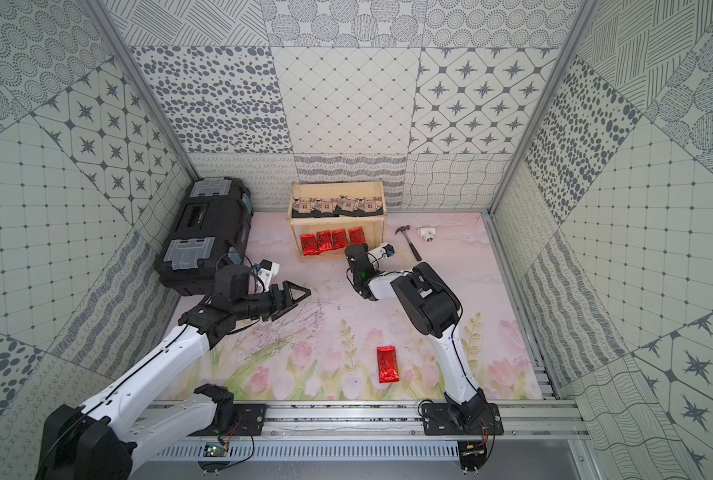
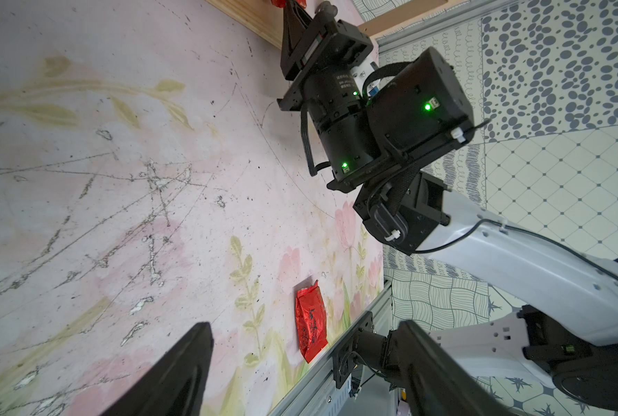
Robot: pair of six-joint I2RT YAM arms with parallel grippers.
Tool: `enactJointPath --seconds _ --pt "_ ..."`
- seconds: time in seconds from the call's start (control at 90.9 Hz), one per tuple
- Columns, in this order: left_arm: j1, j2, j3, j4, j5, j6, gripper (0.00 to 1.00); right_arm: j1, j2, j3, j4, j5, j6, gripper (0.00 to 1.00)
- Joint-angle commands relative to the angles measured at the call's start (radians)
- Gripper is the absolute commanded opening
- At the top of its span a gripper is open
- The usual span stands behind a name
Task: Place the tea bags on the shelf by color
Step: Place the tea bag on the shelf, then move the tea bag to the center of the board.
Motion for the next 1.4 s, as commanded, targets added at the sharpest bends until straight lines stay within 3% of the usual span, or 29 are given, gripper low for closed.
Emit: enactJointPath --seconds 0.0,0.561,0.649,0.792,0.935,1.056,1.21,1.387 --pt "0.007 -0.007 -0.003 0.002 0.019 0.025 0.84 0.000 0.027 0.032 -0.001 -0.005 0.013 0.00" --pt "0.007 -0.011 -0.007 0.008 0.024 0.022 0.84 0.001 0.066 0.075 -0.025 -0.018 0.024 0.00" --pt "0.007 -0.011 -0.007 0.009 0.025 0.020 0.84 0.001 0.063 0.070 -0.025 -0.019 0.027 0.04" --pt "0.007 -0.012 -0.010 0.015 0.026 0.019 0.85 0.001 0.053 0.055 -0.023 -0.027 0.027 0.16" --pt "0.007 -0.006 -0.011 0.024 0.029 0.014 0.84 -0.003 0.027 0.026 -0.014 -0.063 0.014 0.45" --pt "0.008 -0.003 -0.017 0.039 0.035 0.005 0.84 0.000 -0.019 -0.021 -0.017 -0.111 -0.008 0.61" --pt "0.008 -0.005 -0.015 0.030 0.024 0.010 0.84 0.027 -0.145 -0.118 -0.087 -0.183 -0.081 0.71" --pt "-0.011 0.005 -0.006 -0.022 -0.031 0.021 0.82 0.113 -0.418 -0.304 -0.271 -0.215 -0.278 0.72"
